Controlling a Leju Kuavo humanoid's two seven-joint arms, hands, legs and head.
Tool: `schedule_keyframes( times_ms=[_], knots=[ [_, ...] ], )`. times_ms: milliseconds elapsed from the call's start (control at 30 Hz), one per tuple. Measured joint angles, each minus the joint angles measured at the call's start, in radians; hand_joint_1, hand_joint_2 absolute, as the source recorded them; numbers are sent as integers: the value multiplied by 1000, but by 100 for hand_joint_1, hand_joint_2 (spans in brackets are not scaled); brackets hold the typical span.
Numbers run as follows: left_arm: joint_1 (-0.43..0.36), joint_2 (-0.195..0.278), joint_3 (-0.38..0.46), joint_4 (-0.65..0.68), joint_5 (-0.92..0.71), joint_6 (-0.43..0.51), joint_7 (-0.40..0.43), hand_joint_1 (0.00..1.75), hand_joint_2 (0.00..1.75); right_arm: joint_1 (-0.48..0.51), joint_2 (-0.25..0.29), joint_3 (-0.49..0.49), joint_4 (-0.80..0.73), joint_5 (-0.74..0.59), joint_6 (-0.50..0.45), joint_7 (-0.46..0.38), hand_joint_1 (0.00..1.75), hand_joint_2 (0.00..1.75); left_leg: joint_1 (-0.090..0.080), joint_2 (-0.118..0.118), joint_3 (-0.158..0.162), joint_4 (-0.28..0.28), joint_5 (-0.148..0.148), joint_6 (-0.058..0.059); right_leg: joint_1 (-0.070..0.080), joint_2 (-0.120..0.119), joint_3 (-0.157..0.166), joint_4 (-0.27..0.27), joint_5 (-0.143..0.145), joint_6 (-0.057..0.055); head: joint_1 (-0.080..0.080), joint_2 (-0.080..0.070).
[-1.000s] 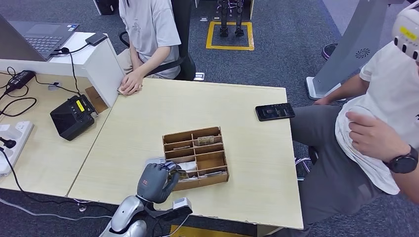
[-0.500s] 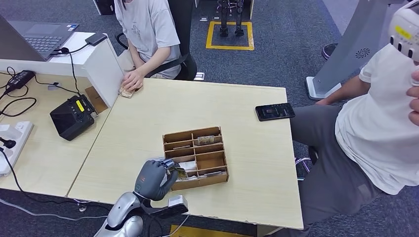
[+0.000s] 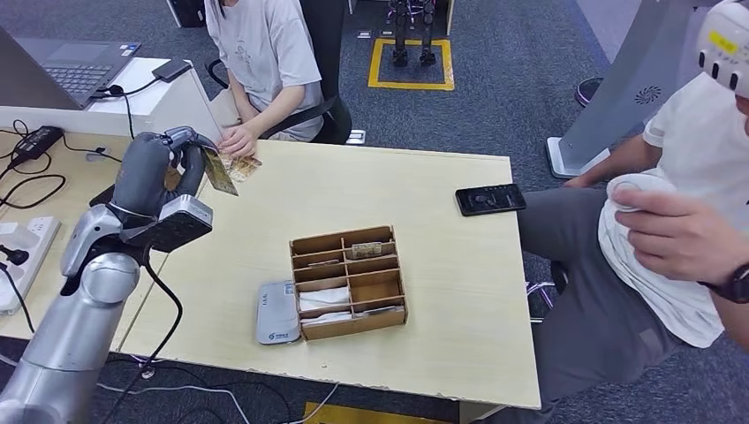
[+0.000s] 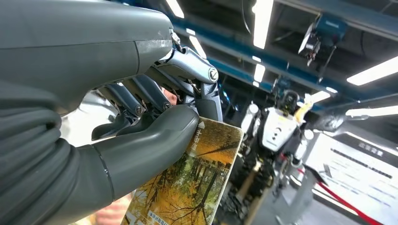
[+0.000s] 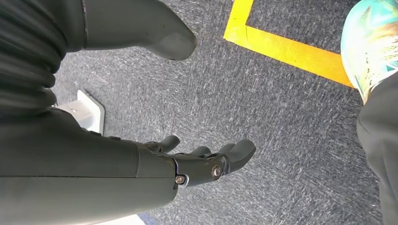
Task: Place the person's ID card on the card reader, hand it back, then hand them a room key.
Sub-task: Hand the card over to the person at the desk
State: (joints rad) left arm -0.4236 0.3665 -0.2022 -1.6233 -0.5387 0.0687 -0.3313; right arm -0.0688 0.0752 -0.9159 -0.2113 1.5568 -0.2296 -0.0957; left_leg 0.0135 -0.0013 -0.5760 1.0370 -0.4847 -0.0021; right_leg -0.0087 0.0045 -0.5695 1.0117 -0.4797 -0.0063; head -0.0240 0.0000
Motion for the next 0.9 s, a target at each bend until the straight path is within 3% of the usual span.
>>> schedule_keyframes(
  times_ms=[167, 267, 433, 700, 900],
  knots=[
    [3, 2, 24, 15, -104, 90, 18, 175, 175, -1, 0, 0, 0, 2, 0, -3, 0, 175, -1, 0, -1, 0, 0, 0, 0, 0, 0, -1, 0, 0, 0, 0],
    [-7, -9, 31, 78, -222, 186, 51, 175, 175, -2, 0, 0, 0, 10, 2, 1, 0, 175, -1, 0, 0, 0, 0, 0, 0, 0, 0, -1, 0, 0, 0, 0],
    [-32, -35, 33, 187, -331, 268, 103, 175, 175, -4, 1, 1, 0, 16, 4, 2, 0, 175, -1, 0, 0, 0, 0, 0, 0, 0, -1, -1, 1, 1, 0, 0],
    [-203, -85, 50, 588, -614, 529, 224, 175, 175, -10, 4, 40, 0, 17, 6, 2, 0, 175, 0, 0, 0, 0, 1, 1, 0, 0, -1, 0, 1, 0, 0, 0],
    [-340, -94, 68, 837, -693, 567, 259, 175, 175, -12, 4, 69, 0, 16, 10, 4, 0, 175, -1, 0, 0, 0, 1, 0, 0, 1, -1, 0, 2, 0, 0, 0]
  ],
)
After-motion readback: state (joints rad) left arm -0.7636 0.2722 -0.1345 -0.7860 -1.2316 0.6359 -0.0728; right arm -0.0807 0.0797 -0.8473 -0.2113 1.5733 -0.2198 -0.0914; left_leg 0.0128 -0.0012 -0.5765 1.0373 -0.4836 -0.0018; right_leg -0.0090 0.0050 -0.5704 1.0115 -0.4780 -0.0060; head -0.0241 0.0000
